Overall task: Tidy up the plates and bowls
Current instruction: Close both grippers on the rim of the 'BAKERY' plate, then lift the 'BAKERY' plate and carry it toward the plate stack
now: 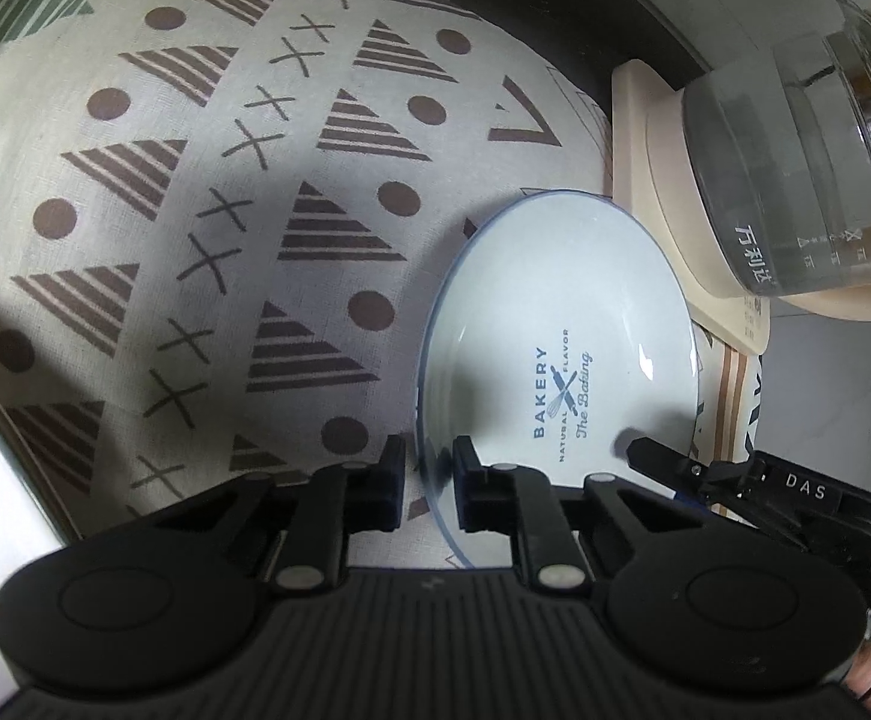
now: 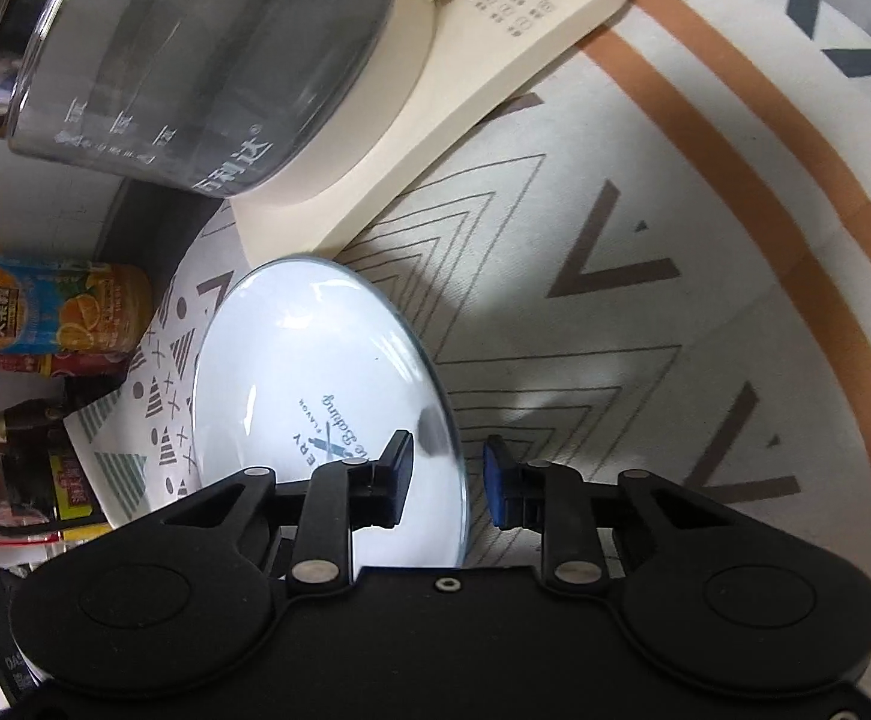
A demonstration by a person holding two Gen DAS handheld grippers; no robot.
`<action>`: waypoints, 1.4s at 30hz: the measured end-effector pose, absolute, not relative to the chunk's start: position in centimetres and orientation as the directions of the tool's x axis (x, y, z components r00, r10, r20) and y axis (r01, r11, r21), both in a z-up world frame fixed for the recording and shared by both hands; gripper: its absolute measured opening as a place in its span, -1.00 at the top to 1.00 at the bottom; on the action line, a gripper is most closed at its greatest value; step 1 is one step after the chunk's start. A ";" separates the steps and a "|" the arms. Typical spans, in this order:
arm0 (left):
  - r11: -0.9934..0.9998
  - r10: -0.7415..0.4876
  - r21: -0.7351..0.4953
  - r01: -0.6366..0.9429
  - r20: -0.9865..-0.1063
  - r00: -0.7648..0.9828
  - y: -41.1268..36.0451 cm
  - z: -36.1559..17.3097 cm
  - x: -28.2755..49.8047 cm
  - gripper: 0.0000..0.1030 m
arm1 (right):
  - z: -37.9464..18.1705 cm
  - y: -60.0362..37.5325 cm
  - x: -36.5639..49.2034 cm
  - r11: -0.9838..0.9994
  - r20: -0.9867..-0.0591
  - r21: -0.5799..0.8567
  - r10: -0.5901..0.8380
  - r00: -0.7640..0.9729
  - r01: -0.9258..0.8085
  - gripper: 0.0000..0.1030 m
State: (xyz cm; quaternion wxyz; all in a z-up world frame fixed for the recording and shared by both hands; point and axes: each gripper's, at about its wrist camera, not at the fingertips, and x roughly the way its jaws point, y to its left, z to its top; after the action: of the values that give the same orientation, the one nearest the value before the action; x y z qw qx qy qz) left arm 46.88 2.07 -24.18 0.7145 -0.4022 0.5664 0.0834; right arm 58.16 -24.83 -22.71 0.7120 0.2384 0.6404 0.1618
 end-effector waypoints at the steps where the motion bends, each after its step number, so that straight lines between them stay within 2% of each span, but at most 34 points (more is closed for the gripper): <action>1: 0.665 -0.339 -0.482 -0.571 -0.876 0.344 2.1 -24.1 46.9 0.79 | -22.8 -24.8 58.1 0.824 -0.826 0.561 0.551 0.120 0.075 0.57; 8: 0.682 -0.293 -0.464 -0.565 -0.881 0.371 2.3 -22.6 46.2 0.82 | -21.8 -25.0 57.5 0.811 -0.803 0.584 0.576 0.153 0.010 0.78; 20: 0.700 -0.257 -0.478 -0.531 -0.862 0.437 5.1 -19.4 44.7 0.83 | -18.6 -22.4 56.0 0.804 -0.775 0.583 0.594 0.217 -0.119 0.78; 42: 0.759 -0.287 -0.522 -0.389 -0.805 0.519 13.3 -14.8 36.9 0.83 | -14.5 -14.2 45.8 0.829 -0.752 0.545 0.551 0.363 -0.128 0.78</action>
State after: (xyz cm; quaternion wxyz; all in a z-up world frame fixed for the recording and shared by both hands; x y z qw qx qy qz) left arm 36.88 13.29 -14.81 0.8002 -0.3455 0.4892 0.0321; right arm 45.80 -14.16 -14.50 0.8004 0.2018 0.5231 0.2122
